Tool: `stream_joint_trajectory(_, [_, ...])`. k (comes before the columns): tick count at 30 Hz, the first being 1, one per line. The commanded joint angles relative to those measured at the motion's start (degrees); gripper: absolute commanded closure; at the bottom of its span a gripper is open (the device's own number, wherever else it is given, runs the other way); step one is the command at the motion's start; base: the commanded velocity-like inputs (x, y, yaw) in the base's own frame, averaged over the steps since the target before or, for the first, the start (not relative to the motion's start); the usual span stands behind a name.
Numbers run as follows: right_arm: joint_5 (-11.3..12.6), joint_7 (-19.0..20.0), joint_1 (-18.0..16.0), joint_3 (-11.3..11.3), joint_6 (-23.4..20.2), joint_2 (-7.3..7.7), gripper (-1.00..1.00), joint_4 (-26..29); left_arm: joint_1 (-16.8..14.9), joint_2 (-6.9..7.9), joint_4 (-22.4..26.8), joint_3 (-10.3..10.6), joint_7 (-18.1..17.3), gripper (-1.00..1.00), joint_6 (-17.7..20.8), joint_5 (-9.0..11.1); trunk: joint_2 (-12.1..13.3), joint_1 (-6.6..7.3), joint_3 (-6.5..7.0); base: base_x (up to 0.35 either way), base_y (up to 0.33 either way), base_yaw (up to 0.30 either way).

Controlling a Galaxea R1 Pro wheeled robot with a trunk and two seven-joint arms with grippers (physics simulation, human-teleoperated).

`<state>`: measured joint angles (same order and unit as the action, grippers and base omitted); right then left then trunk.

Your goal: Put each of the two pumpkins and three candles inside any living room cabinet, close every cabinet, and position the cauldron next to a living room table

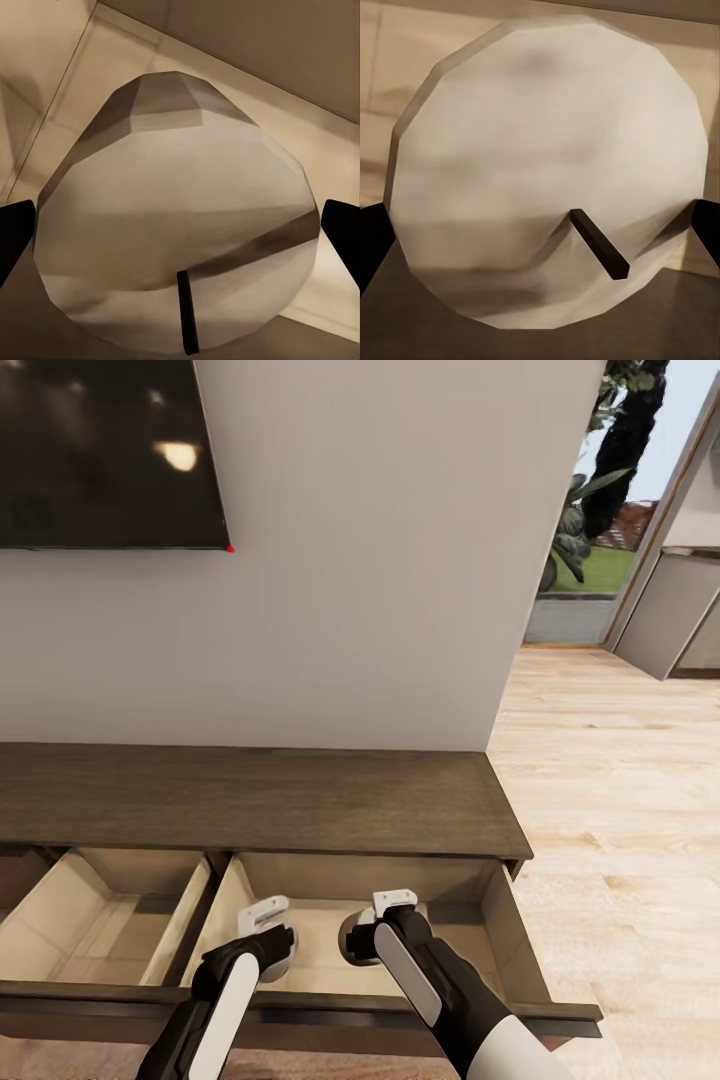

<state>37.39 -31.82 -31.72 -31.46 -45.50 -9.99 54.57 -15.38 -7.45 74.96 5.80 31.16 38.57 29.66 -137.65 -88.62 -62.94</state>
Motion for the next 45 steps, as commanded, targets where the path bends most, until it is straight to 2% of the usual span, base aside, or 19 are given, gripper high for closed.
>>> stream_joint_trajectory(1, [0.0, 0.0, 0.0, 0.0, 0.0, 0.0, 1.0, 0.0, 0.0, -0.03, 0.0, 0.0, 0.0, 1.0, 0.0, 0.0, 0.0, 0.0, 0.0, 0.0, 0.0, 0.0])
stream_joint_trajectory(18, [-0.1, 0.1, 0.0, 0.0, 0.1, 0.0, 1.0, 0.0, 0.0, -0.03, 0.5, 0.1, 0.0, 1.0, 0.2, 0.0, 0.0, 0.0, 0.0, 0.049, 0.009, 0.0])
stream_joint_trajectory(30, [-0.1, 0.0, 0.0, 0.0, 0.1, 0.0, 1.0, 0.0, 0.0, -0.05, 0.5, 0.1, 0.0, 1.0, 0.2, 0.0, -4.8, -2.64, -2.16, 0.0, 0.0, 0.0])
stream_joint_trajectory(33, [-0.1, 0.1, 0.0, 0.0, 0.1, 0.0, 1.0, 0.0, 0.0, -0.03, 0.5, 0.1, 0.1, 1.0, 0.2, 0.0, -4.8, -2.64, -2.16, 0.0, 0.0, 0.0])
stream_joint_trajectory(36, [-0.1, 0.0, 0.0, 0.0, 0.1, 0.0, 1.0, 0.0, 0.0, -0.09, 0.5, 0.1, 0.1, 1.0, 0.2, 0.0, -5.6, -3.08, -2.74, 0.0, 0.0, 0.0])
stream_joint_trajectory(45, [-0.1, 0.0, 0.0, 0.0, 0.1, 0.0, 1.0, 0.0, 0.0, -0.06, 0.5, 0.1, 0.4, 1.0, 0.2, 0.0, -5.6, -3.08, -2.74, 0.062, 0.0, 0.0])
